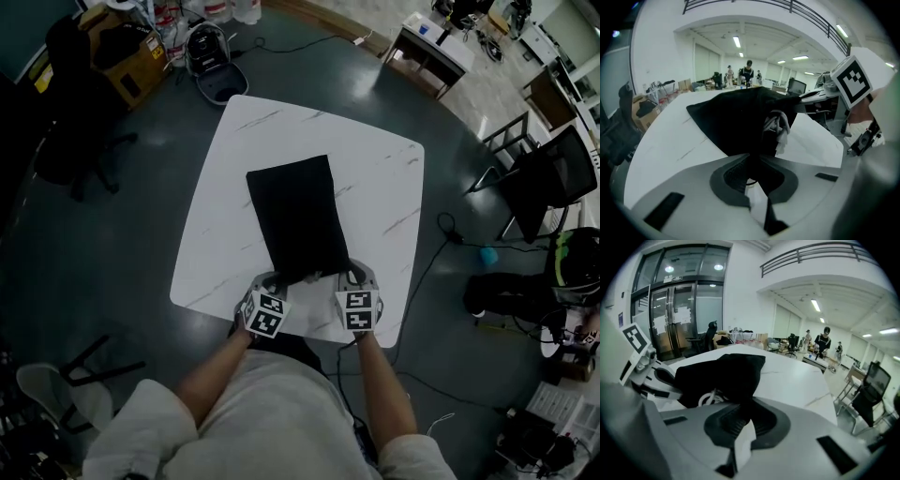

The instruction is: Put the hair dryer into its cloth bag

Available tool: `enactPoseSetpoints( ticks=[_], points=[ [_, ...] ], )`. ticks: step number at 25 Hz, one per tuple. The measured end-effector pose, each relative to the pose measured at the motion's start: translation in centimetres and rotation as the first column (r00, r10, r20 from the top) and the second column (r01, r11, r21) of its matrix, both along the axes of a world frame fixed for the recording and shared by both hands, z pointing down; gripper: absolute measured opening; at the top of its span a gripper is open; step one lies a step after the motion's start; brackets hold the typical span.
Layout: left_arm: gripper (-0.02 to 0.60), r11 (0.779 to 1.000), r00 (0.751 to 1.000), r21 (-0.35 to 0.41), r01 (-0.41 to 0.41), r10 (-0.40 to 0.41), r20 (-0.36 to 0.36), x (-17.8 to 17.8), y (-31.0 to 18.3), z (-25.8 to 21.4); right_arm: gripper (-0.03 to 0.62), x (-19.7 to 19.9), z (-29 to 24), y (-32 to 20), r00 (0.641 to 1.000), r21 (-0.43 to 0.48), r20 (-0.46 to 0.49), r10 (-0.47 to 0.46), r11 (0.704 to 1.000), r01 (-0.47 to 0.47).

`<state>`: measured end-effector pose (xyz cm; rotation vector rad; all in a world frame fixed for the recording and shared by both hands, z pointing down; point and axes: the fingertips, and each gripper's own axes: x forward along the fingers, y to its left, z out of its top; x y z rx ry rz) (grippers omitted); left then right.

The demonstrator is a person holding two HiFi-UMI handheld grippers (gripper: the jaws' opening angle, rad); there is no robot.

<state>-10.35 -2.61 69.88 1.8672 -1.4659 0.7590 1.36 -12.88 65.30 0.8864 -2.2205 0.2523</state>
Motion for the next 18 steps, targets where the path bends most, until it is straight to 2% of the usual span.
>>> enactPoseSetpoints(
  ticks=[4, 8, 14, 18],
  points=[
    [0.018, 0.996, 0.999, 0.081, 0.030, -0.033, 0.030, -1.4, 0.3, -2.4, 0.018, -1.1, -2.8, 1.7, 0.996, 0.007, 0.067, -0.052, 0.999, 0.052],
    [0.017, 0.979, 0.994, 0.189, 0.070, -0.086, 0.073, -3.2, -0.5, -6.0, 0.018, -1.9, -5.8, 2.6, 0.990, 0.047, 0.120, -0.067, 0.997, 0.061],
    [0.015, 0.926, 0.982, 0.353, 0.131, -0.170, 0.080, -6.9, -3.4, -14.1, 0.018, -2.3, -11.3, 2.2, 0.974, 0.097, 0.224, -0.023, 0.995, 0.001],
    [0.015, 0.883, 0.984, 0.448, 0.140, -0.176, 0.041, -9.0, -5.7, -19.9, 0.018, -2.8, -15.6, 0.8, 0.958, 0.139, 0.285, 0.006, 0.989, -0.047]
  ],
)
